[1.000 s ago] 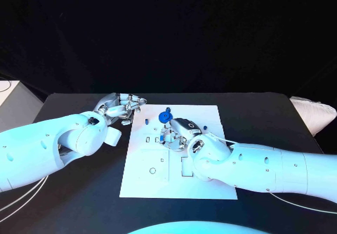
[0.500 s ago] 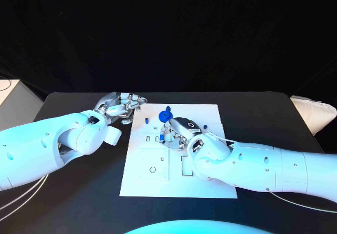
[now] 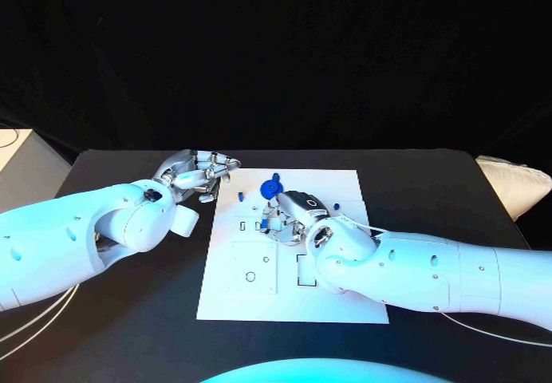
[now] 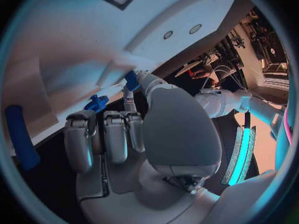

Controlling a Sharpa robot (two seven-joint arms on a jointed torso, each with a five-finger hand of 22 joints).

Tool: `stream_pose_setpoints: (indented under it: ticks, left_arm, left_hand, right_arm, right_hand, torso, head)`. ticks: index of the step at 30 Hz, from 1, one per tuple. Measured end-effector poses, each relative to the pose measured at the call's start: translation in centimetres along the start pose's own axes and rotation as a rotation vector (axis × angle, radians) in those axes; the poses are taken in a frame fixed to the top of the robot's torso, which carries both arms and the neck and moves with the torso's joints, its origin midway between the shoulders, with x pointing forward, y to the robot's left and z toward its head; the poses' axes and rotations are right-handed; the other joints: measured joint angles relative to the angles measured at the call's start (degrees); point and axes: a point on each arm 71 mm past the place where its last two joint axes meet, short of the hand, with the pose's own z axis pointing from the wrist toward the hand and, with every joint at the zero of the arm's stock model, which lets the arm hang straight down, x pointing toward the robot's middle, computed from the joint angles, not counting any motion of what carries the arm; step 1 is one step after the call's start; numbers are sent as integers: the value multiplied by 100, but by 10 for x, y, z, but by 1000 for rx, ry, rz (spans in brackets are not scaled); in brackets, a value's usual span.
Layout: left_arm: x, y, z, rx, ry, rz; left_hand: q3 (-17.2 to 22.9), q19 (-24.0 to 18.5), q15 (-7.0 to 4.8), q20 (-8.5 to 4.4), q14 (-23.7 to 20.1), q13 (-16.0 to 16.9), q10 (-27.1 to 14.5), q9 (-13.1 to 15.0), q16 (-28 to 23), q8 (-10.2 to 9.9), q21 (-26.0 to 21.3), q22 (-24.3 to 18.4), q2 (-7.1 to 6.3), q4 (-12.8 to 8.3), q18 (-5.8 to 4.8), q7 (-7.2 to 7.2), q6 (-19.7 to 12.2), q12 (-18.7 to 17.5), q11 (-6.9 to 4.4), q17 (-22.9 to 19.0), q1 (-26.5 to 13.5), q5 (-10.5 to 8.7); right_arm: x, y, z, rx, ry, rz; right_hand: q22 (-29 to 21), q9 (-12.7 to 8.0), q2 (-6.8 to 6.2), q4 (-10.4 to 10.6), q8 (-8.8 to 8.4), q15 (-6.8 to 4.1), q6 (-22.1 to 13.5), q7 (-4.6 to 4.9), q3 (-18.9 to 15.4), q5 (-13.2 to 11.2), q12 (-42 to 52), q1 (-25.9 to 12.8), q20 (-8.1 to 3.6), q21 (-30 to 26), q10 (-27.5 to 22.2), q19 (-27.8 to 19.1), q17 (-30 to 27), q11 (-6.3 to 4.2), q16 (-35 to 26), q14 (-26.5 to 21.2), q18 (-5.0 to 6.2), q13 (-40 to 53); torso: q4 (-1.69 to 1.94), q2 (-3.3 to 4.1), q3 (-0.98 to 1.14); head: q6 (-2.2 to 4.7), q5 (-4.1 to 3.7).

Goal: Assemble the parts on the task board

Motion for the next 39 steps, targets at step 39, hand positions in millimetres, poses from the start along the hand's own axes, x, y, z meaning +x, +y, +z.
stream_pose_setpoints:
  ticks: [39]
  left_arm:
    - [-1, 1, 0, -6, 2, 1]
  left_hand:
    - [0, 0, 0, 0, 0, 10, -41, 6, 32, 21, 0, 26, 0, 0, 0, 21, -21, 29, 0, -1, 0, 0]
  right_arm:
    - [2, -1, -1, -5, 12, -5]
  right_hand:
    - [-3, -166, -207, 274, -81, 125, -655, 218, -703, -232, -549, -207, 104, 0, -60, -20, 3, 181, 0, 0, 0, -3]
  torso:
    - [-4, 2, 4]
  head:
    - [-10, 3]
